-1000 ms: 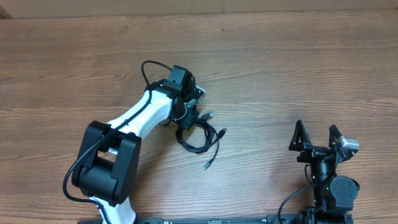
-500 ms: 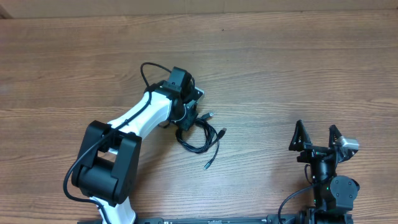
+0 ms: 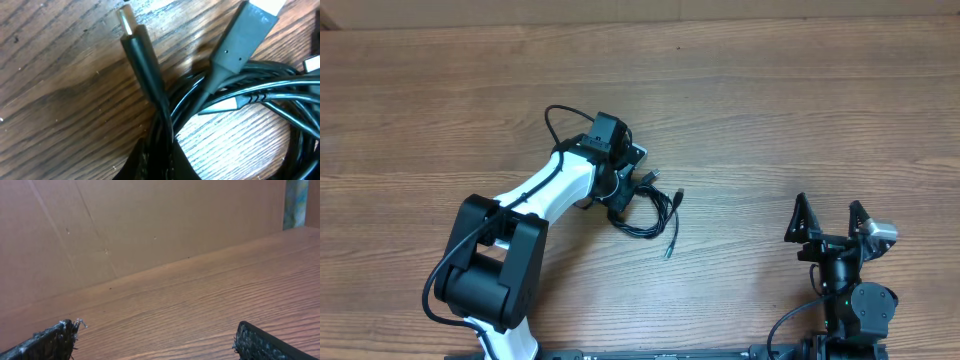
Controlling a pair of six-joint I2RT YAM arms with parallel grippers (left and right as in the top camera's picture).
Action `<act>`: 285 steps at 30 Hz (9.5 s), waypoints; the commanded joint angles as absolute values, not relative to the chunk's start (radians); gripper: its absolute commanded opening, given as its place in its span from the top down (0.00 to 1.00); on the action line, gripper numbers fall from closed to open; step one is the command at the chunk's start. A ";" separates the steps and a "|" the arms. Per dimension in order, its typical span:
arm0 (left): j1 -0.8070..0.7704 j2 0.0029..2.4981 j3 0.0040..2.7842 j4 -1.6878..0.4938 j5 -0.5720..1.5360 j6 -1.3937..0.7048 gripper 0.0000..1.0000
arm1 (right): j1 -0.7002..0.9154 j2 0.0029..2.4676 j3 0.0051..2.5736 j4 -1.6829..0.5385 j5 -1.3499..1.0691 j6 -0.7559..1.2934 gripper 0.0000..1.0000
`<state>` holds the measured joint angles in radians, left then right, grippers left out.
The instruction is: Untangle cables
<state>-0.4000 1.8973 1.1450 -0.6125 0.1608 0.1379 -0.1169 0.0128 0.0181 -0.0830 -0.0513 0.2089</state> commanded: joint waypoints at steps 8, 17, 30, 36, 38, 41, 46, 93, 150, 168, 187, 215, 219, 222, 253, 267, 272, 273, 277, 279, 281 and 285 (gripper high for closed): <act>-0.404 1.902 1.180 -0.715 0.157 -0.001 0.96 | -0.112 0.004 0.008 -0.081 -0.045 0.208 0.00; -0.404 1.901 1.387 -0.968 0.157 -0.049 0.96 | -0.112 0.004 0.008 -0.081 -0.045 0.208 0.00; -0.404 1.901 1.456 -1.033 0.156 -0.045 0.96 | -0.112 0.004 0.008 -0.081 -0.045 0.208 0.00; -0.405 1.902 1.456 -0.985 0.157 -0.044 0.96 | -0.112 0.004 0.008 -0.081 -0.045 0.208 0.00; -0.405 1.902 1.456 -0.958 0.158 -0.045 0.96 | -0.112 0.004 0.008 -0.081 -0.045 0.208 0.00; -0.405 1.902 1.456 -0.923 0.176 -0.044 0.96 | -0.112 0.004 0.008 -0.081 -0.045 0.208 0.00; -0.405 1.902 1.455 -0.915 0.276 -0.045 0.96 | -0.112 0.004 0.008 -0.063 -0.026 0.208 0.00; -0.459 1.903 1.435 -0.871 0.728 0.079 0.96 | -0.112 0.613 0.678 -0.648 -0.826 0.267 0.00; -0.328 1.903 1.435 -0.811 0.577 -0.023 0.96 | 0.084 1.034 0.772 -0.368 -1.035 0.314 0.96; -0.418 1.903 1.435 -0.706 0.617 -0.120 0.96 | 0.218 1.049 0.817 -0.511 -0.792 0.385 0.96; -0.553 1.902 1.435 -0.672 0.381 -0.128 0.96 | 0.314 1.271 0.817 -0.562 -0.601 0.664 0.96; -0.538 1.901 1.435 -0.676 0.812 -0.213 0.96 | 0.314 1.270 0.817 -0.585 -0.132 0.759 0.82; -0.522 1.901 1.435 -0.611 0.797 -0.377 0.96 | 0.314 1.270 0.820 -0.583 -0.136 0.759 0.48; -0.517 1.901 1.435 -0.572 0.746 -0.487 0.96 | 0.312 1.258 0.839 -0.586 -0.162 0.754 0.30; -0.516 1.901 1.435 -0.636 0.465 -1.767 0.96 | 0.421 1.248 0.896 -0.690 -0.191 0.605 0.02; -0.464 1.901 1.435 -0.665 0.669 -1.829 0.96 | 0.422 1.348 0.896 -0.606 -0.158 0.567 0.41; -0.462 1.901 1.435 -0.666 0.670 -1.719 0.96 | 0.421 1.354 0.896 -0.598 -0.156 0.567 0.73; -0.462 1.901 1.435 -0.666 0.670 -1.691 0.96 | 0.421 1.354 0.896 -0.594 -0.149 0.567 0.77; -0.460 1.901 1.435 -0.674 0.657 -1.563 0.96 | 0.421 1.354 0.896 -0.592 -0.132 0.572 0.78; -0.458 1.902 1.435 -0.681 0.607 -1.513 0.96 | 0.421 1.354 0.896 -0.592 -0.141 0.575 0.59; -0.458 1.902 1.435 -0.682 0.536 -1.437 0.96 | 0.421 1.354 0.899 -0.594 -0.159 0.575 0.35; -0.458 1.902 1.435 -0.683 0.392 -1.294 0.96 | 0.404 1.345 0.925 -0.635 -0.238 0.636 0.29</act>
